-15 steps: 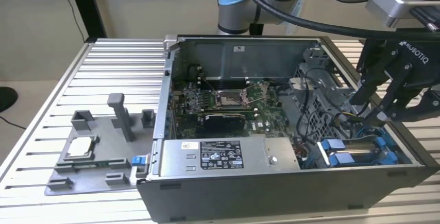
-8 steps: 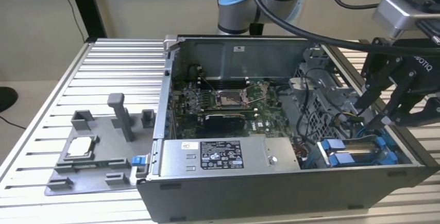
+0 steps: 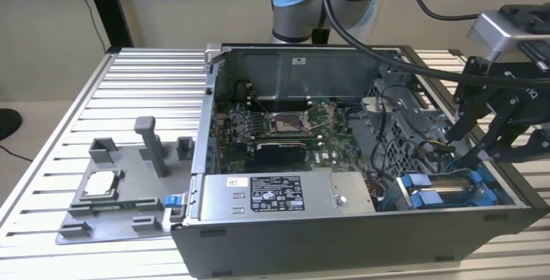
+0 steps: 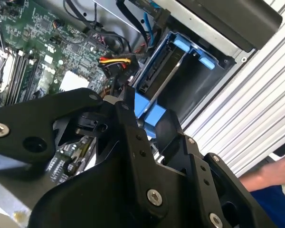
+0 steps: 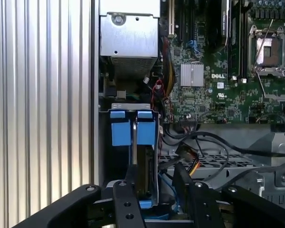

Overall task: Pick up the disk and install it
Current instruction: 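Insert the first disk wire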

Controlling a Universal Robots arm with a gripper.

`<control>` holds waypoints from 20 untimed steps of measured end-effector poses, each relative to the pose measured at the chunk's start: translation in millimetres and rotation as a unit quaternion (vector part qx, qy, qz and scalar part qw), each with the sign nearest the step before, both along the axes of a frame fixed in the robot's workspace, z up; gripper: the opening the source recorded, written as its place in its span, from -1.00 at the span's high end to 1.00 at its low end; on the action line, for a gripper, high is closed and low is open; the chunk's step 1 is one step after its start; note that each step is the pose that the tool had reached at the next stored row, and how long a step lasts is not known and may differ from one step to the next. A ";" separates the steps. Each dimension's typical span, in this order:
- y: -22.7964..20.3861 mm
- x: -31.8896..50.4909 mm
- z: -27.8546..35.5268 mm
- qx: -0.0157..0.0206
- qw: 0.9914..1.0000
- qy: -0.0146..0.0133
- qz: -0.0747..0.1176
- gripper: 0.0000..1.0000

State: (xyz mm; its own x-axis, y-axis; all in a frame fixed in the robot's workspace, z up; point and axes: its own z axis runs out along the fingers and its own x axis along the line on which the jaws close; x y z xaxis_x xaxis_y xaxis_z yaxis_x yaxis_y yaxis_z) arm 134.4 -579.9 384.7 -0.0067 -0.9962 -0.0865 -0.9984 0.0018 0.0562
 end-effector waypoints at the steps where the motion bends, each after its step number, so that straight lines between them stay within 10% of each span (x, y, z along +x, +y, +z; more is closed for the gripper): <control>1: 1.4 0.0 -1.4 0.002 1.000 0.000 0.000 -1.00; 5: 2.1 0.1 -2.7 0.029 1.000 -0.002 -0.001 -1.00; 11: 1.6 0.7 -13.5 0.031 0.999 -0.003 -0.019 -1.00; 20: 1.7 2.3 -24.5 0.049 0.998 -0.003 -0.051 -1.00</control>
State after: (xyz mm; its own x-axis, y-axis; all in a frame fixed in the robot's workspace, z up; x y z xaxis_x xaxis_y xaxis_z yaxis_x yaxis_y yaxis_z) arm 136.7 -578.2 360.2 -0.1061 -0.9773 -0.1836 -0.9937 0.0977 0.0544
